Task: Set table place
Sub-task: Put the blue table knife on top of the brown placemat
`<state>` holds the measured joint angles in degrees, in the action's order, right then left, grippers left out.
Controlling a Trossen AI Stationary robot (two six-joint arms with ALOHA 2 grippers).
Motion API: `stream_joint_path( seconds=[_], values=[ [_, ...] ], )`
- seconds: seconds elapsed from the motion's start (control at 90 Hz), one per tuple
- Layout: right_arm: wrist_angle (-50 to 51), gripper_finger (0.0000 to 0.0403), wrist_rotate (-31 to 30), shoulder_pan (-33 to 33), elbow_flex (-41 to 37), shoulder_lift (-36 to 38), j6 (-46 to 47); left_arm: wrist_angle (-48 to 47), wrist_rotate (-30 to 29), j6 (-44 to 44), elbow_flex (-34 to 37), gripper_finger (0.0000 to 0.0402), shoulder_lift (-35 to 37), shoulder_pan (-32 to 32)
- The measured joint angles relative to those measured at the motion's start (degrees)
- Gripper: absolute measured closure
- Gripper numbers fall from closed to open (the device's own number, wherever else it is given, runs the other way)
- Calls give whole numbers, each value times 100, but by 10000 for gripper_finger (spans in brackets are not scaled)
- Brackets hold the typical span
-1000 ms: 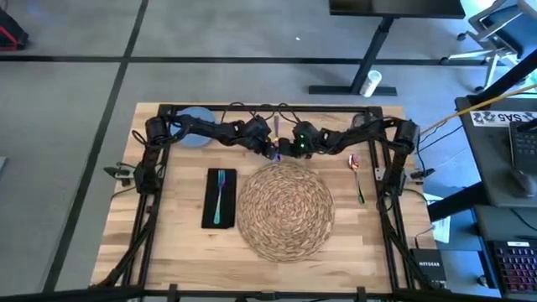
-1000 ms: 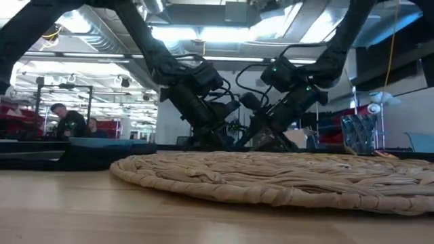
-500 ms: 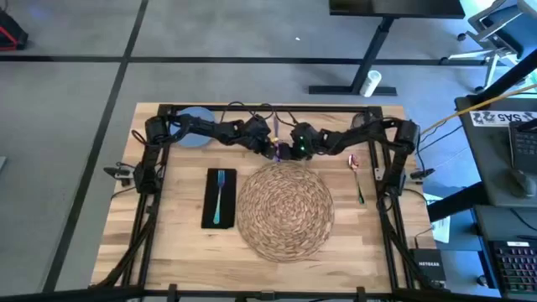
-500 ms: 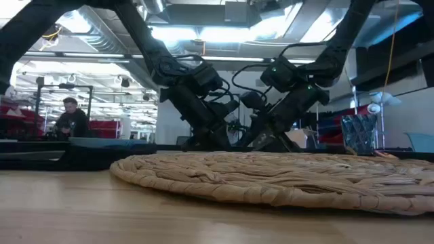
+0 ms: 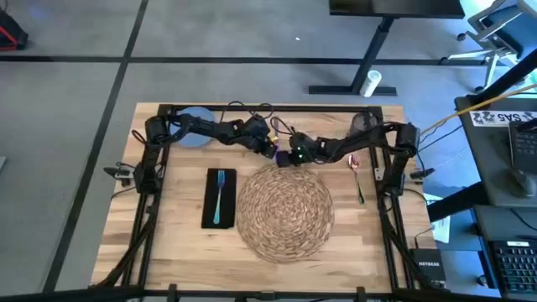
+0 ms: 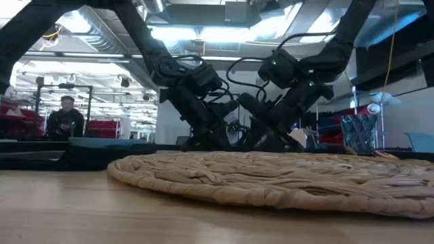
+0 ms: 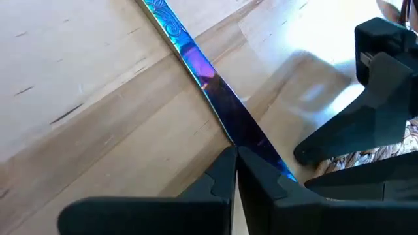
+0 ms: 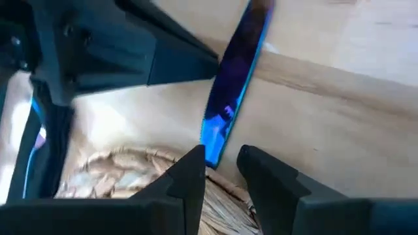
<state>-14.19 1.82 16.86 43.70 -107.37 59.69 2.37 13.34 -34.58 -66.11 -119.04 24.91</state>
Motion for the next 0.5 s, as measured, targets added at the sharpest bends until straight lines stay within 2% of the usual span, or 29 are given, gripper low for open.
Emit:
stream_joint_path(
  seconds=[0.189, 0.389, 0.5],
  values=[
    [-209, 304, 94, -89, -68, -5, -83, 0, -2, 45, 0, 401, 0, 0],
    [-388, 304, -212, -384, -266, 6, -128, 0, 6, 48, 0, 401, 0, 5],
    [-413, 304, -148, -397, -297, 15, -121, -38, 65, 211, -1, 401, 0, 19]
  ],
)
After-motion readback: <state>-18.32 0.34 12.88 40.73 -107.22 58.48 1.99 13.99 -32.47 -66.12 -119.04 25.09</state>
